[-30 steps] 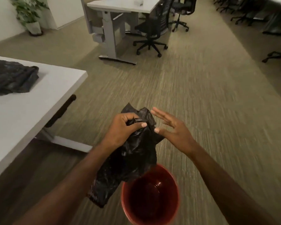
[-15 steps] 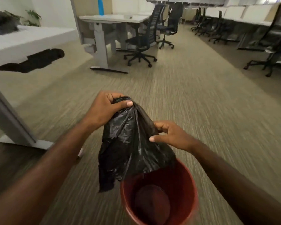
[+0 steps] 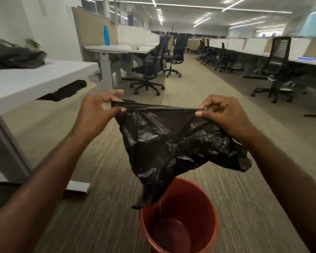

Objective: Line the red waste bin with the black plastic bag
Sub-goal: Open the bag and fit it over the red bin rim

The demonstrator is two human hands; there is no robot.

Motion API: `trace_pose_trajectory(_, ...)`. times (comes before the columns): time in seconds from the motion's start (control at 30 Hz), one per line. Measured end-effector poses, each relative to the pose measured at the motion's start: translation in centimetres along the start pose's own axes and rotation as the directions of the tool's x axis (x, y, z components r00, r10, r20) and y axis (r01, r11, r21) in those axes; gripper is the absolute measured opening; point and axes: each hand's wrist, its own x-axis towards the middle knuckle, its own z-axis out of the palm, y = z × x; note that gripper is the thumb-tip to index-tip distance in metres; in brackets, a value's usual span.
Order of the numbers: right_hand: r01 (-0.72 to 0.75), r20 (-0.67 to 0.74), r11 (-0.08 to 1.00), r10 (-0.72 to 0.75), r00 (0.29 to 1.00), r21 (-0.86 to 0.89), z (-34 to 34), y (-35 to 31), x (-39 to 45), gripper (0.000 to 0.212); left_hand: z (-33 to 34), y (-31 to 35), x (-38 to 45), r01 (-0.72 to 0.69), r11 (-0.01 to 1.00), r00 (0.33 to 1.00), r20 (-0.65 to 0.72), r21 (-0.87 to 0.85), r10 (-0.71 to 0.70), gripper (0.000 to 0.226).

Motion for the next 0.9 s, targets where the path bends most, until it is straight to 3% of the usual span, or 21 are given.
trace_pose_trajectory(0.1, 0.04, -0.037, 0.999, -0.039, 0.999, 0.022, -1.4, -4.6, -1.9, 0.013, -0.5, 1.1, -3.0, 0.036, 0.999, 0.979, -0.197, -0.035, -0.042, 0.007)
trace_pose_trajectory(0.17, 0.037, -0.032, 0.999, -0.036, 0.999, 0.021, -1.5, -6.8, -3.1, 0.02, -0.3, 0.9, -4.7, 0.184, 0.973, 0.965, -0.162, -0.139, -0.206, 0.014)
trace_pose_trajectory(0.2, 0.029, -0.017, 0.999, -0.029, 0.999, 0.017, -1.5, -7.5, -3.6, 0.022, -0.2, 0.7, -5.3, 0.293, 0.922, 0.945, -0.068, -0.254, -0.32, 0.02)
trace_pose_trajectory(0.27, 0.011, 0.022, 1.0, -0.011, 1.0, 0.009, -1.6, -8.5, -4.4, 0.019, 0.1, 0.7, -6.3, 0.501, 0.722, 0.86, 0.185, -0.478, -0.475, 0.025)
trace_pose_trajectory(0.4, -0.038, 0.139, 0.998, 0.046, 0.989, -0.057, -2.2, -7.6, -5.5, 0.011, 1.8, 0.2, -8.5, 0.678, 0.317, 0.714, 0.492, -0.663, -0.499, 0.013)
trace_pose_trajectory(0.5, -0.159, 0.291, 0.981, 0.185, 0.939, -0.112, -0.9, -4.5, -7.1, 0.009, 4.8, -0.8, -11.6, 0.732, -0.076, 0.595, 0.689, -0.677, -0.414, 0.027)
trace_pose_trajectory(0.57, -0.263, 0.409, 0.956, 0.295, 0.864, -0.133, 0.8, -2.0, -8.8, 0.008, 7.0, -1.4, -13.5, 0.756, -0.21, 0.517, 0.761, -0.621, -0.392, 0.032)
trace_pose_trajectory(0.67, -0.331, 0.454, 0.929, 0.37, 0.811, -0.165, 2.7, 0.8, -10.9, 0.009, 9.1, -2.2, -14.2, 0.775, -0.206, 0.474, 0.765, -0.598, -0.437, 0.027)
trace_pose_trajectory(0.83, -0.346, 0.327, 0.937, 0.344, 0.88, -0.054, 3.5, 2.1, -11.6, 0.013, 11.0, -3.2, -12.9, 0.746, -0.079, 0.493, 0.628, -0.661, -0.602, 0.008)
trace_pose_trajectory(0.87, -0.346, 0.313, 0.938, 0.335, 0.888, -0.024, 3.8, 2.1, -11.6, 0.014, 11.3, -3.4, -13.1, 0.75, -0.07, 0.49, 0.623, -0.658, -0.609, 0.014)
trace_pose_trajectory(0.9, -0.347, 0.309, 0.938, 0.328, 0.893, 0.007, 4.4, 2.1, -11.6, 0.014, 11.5, -3.6, -13.7, 0.778, -0.062, 0.473, 0.649, -0.625, -0.596, 0.038)
